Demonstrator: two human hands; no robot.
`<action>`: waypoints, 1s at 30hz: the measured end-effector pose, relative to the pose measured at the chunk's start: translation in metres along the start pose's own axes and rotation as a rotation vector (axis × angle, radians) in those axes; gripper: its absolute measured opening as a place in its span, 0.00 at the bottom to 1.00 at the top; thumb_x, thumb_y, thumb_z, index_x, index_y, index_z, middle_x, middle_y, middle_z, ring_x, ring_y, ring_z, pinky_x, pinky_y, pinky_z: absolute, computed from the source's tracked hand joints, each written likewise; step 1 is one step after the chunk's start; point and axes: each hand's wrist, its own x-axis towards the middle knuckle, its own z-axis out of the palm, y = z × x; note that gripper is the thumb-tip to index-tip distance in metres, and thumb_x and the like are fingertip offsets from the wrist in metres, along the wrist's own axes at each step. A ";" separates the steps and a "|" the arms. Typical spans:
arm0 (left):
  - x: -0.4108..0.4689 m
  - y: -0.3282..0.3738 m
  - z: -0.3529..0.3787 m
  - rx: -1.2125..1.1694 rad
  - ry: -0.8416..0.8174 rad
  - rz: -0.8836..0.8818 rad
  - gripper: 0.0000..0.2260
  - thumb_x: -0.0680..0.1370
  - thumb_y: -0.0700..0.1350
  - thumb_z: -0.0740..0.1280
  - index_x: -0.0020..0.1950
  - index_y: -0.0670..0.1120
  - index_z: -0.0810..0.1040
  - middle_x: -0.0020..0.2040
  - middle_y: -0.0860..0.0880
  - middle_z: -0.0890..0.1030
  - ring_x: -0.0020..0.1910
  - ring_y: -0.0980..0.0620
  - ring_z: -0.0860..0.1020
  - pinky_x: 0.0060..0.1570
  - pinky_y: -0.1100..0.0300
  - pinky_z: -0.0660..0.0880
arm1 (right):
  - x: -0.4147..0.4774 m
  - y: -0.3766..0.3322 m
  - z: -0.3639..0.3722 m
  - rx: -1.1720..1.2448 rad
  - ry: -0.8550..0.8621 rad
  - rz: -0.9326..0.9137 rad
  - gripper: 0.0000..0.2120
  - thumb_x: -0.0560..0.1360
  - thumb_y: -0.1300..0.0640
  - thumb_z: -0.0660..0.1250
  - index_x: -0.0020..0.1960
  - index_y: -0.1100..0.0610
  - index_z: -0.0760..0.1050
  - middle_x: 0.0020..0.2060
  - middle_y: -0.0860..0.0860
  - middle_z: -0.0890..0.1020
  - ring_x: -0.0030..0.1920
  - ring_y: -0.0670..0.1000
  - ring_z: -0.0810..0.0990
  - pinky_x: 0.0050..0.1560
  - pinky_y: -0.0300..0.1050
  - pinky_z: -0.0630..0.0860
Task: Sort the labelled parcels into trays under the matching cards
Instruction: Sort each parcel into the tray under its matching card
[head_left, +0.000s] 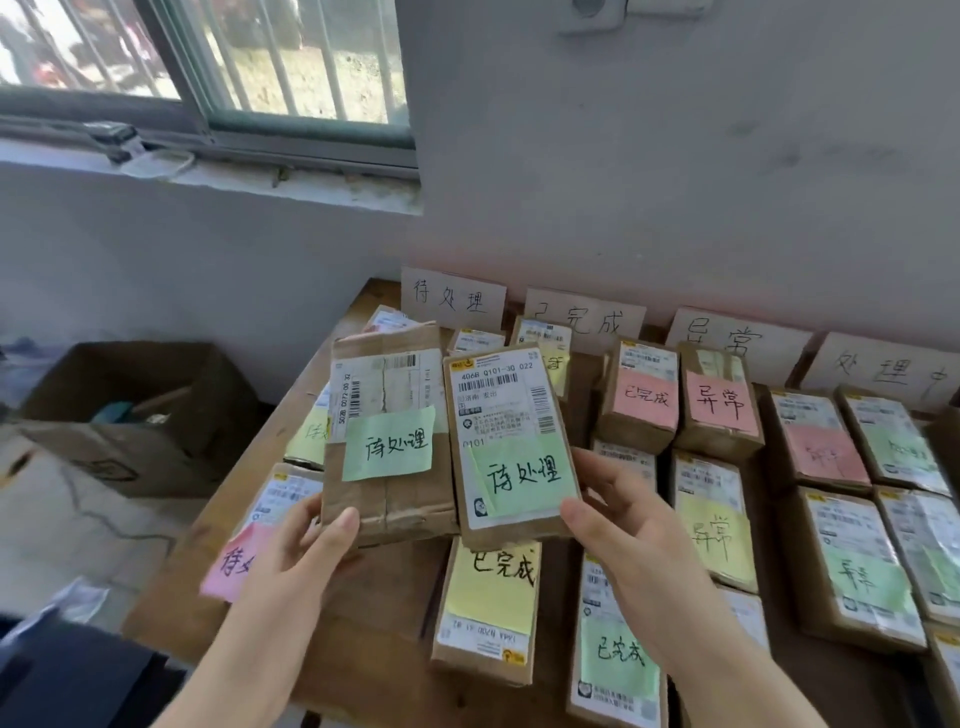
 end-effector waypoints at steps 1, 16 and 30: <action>0.007 -0.001 -0.009 -0.020 0.018 -0.014 0.35 0.59 0.58 0.77 0.63 0.50 0.75 0.56 0.49 0.83 0.51 0.51 0.82 0.55 0.51 0.74 | 0.002 0.001 0.010 -0.002 0.000 0.002 0.21 0.68 0.54 0.69 0.61 0.49 0.72 0.51 0.44 0.84 0.53 0.43 0.81 0.48 0.35 0.78; 0.100 0.028 -0.149 -0.012 -0.246 -0.071 0.21 0.69 0.49 0.70 0.61 0.46 0.76 0.53 0.42 0.83 0.50 0.43 0.83 0.48 0.52 0.80 | 0.007 0.046 0.172 0.072 0.305 -0.038 0.23 0.64 0.51 0.70 0.59 0.48 0.75 0.53 0.46 0.83 0.56 0.47 0.81 0.60 0.51 0.75; 0.133 0.030 -0.166 -0.027 -0.320 -0.090 0.17 0.75 0.46 0.65 0.64 0.46 0.74 0.51 0.47 0.84 0.50 0.51 0.83 0.37 0.65 0.79 | -0.004 0.133 0.225 -0.214 0.603 0.130 0.16 0.76 0.54 0.67 0.56 0.37 0.68 0.57 0.40 0.78 0.60 0.43 0.75 0.63 0.50 0.74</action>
